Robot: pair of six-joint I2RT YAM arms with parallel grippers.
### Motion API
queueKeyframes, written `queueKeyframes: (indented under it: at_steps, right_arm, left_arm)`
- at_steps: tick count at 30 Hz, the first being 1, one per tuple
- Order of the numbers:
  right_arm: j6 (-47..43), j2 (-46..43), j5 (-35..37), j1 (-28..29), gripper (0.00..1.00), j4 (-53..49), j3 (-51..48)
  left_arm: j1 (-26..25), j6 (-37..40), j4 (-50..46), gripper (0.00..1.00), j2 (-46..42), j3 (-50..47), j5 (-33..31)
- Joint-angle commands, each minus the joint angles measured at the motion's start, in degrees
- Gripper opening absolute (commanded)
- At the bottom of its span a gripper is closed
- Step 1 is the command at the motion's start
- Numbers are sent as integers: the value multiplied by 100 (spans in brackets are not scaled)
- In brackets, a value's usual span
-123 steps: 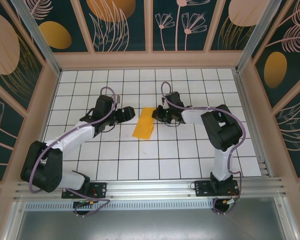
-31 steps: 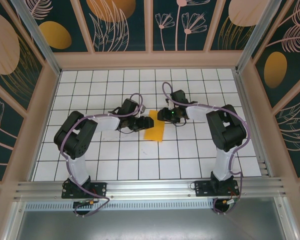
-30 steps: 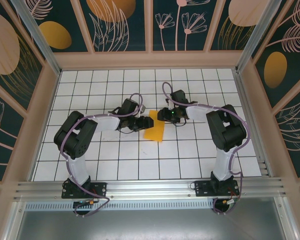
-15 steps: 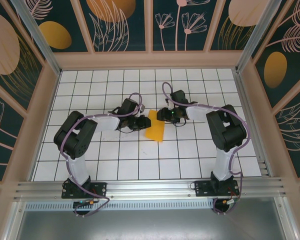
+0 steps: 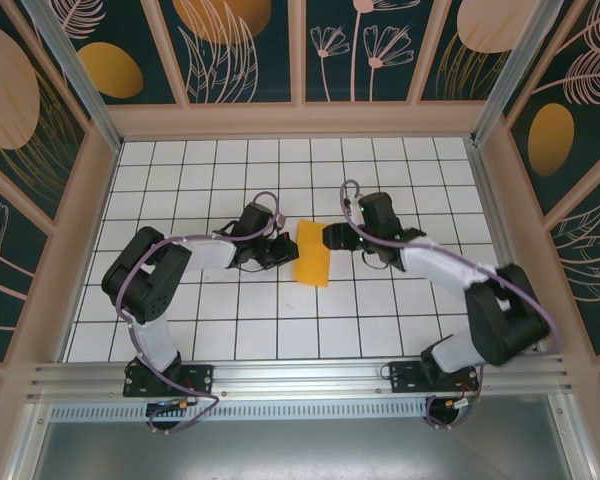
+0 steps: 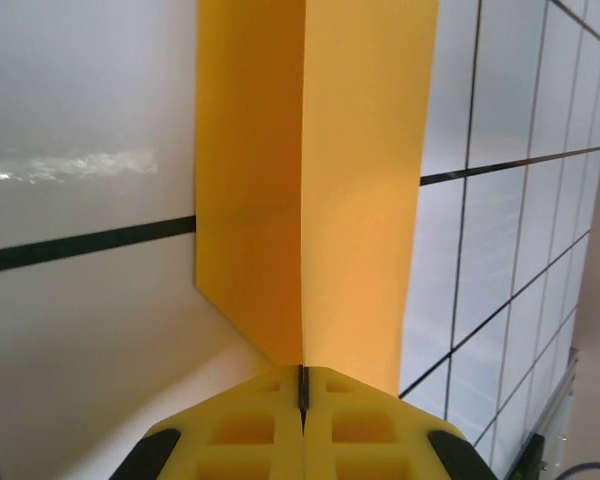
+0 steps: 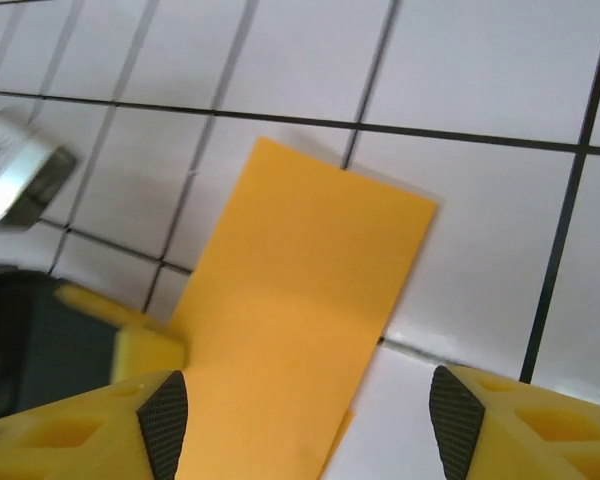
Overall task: Fold a paper plane with a square sheet of paper (fold left side to right side)
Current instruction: Third fold the triangle at the center of the table.
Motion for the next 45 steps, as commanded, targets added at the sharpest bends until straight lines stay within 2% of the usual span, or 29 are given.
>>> queueKeyframes:
  at_steps: [1,5,8,12,18,28,31,38,42,45]
  right_arm:
    - [-536,-871,769,688,69,581,-798]
    - [-719,-1285,1793,1791,71,957,-1388]
    - [-836,-903,2500,2512,73,987,-1315]
    - [-1027,-84,3262,3161,73,930,-945]
    - [-1279,754,3767,3513,75,1129,-572]
    - [-1845,1348,4164,3613,72,1403,-349]
    - [-1893,1365,4321,3604,65,1452,-323]
    - [-2010,1401,4260,3503,39,1496,-255]
    - [-2062,1354,4165,3430,13,1396,-229]
    - [-2087,1305,4012,3363,0,1252,-214]
  left_arm:
    - [-25,-493,222,3,-241,-141,39]
    - [-29,-594,174,3,-278,-167,69]
    - [-33,-592,129,3,-296,-176,53]
    - [-25,-564,92,3,-315,-176,41]
    - [-36,-525,45,3,-324,-159,34]
    - [-42,-455,-2,3,-295,-109,76]
    - [-37,-437,-37,3,-279,-107,78]
    - [-43,-380,-112,3,-279,-97,59]
    - [-38,-359,-141,3,-280,-88,45]
    - [-40,-339,-147,4,-278,-97,83]
